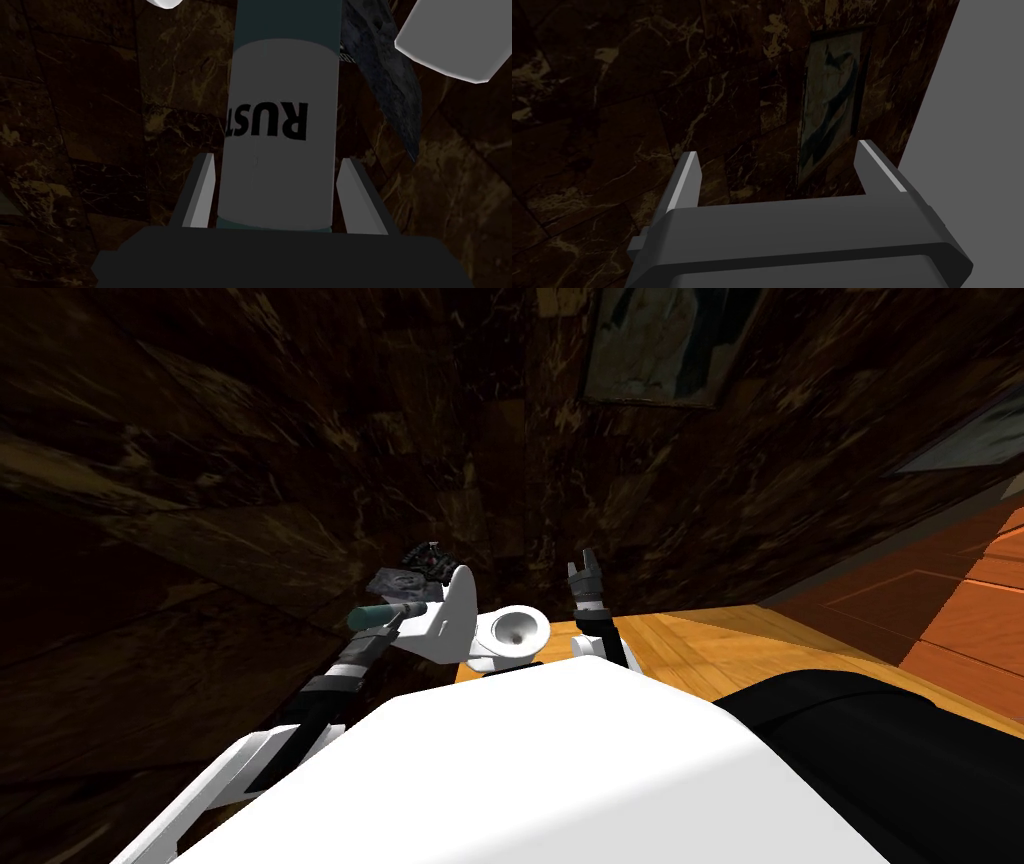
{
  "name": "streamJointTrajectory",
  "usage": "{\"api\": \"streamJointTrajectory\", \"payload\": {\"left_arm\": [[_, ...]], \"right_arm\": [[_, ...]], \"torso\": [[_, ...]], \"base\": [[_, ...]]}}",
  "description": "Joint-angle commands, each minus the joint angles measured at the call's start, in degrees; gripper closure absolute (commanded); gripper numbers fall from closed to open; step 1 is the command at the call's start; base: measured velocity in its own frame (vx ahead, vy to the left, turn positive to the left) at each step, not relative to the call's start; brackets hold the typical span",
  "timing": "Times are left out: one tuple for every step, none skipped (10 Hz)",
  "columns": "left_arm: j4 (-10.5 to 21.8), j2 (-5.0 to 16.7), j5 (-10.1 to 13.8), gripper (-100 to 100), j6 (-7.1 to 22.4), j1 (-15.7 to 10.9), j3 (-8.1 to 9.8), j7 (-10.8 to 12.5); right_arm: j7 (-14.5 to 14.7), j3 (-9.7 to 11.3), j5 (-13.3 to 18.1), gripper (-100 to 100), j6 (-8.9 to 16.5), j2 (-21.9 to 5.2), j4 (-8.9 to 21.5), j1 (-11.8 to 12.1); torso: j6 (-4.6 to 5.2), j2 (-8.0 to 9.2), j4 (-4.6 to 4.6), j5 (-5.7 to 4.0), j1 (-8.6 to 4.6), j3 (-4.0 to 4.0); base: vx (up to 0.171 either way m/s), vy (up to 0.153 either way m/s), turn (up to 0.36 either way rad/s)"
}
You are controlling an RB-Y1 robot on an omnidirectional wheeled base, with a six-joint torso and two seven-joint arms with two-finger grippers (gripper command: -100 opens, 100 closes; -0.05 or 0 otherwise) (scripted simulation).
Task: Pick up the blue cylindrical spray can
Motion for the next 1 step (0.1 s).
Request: {"api": "streamJointTrajectory", "payload": {"left_arm": [[0.0, 0.0, 0.0, 0, 0.0, 0.0, 0.0, 0.0]], "right_arm": [[0.0, 0.0, 0.0, 0, 0.0, 0.0, 0.0, 0.0]], "torso": [[0.0, 0.0, 0.0, 0.0, 0.0, 0.0]], "base": [[0.0, 0.0, 0.0]]}}
